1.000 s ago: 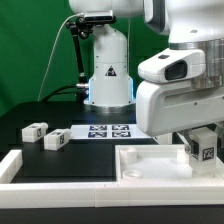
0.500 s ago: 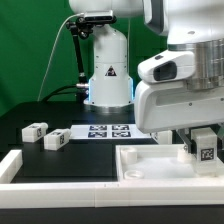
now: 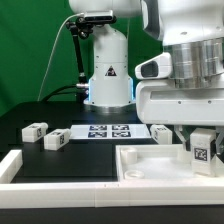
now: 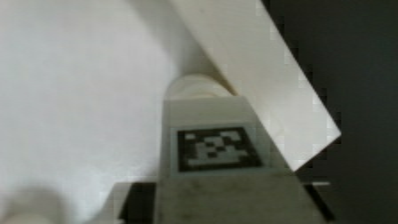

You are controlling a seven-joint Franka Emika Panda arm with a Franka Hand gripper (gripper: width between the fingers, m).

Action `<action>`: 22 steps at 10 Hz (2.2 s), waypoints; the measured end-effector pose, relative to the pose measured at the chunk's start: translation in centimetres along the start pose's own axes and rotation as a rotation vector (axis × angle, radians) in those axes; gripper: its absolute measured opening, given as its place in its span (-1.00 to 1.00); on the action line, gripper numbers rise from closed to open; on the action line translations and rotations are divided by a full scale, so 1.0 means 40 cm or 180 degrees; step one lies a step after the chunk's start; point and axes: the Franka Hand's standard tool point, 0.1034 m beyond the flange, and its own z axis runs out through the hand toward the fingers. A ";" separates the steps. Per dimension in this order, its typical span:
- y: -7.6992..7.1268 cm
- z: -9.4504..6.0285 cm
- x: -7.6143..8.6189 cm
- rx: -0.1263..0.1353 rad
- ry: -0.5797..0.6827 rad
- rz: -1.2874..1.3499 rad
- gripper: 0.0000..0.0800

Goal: Assemble one leg

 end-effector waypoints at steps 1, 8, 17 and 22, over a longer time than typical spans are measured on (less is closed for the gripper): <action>0.002 -0.001 -0.002 0.0033 0.0049 0.0240 -0.27; 0.007 0.003 -0.016 0.0114 -0.0103 0.2475 -0.27; -0.011 -0.011 -0.032 -0.0059 -0.0277 0.0579 0.62; -0.002 -0.007 -0.021 -0.0141 -0.0240 -0.1118 0.62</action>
Offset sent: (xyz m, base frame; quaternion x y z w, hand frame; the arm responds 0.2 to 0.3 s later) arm -0.0027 -0.0064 0.0033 0.0084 0.0148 0.2965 0.9549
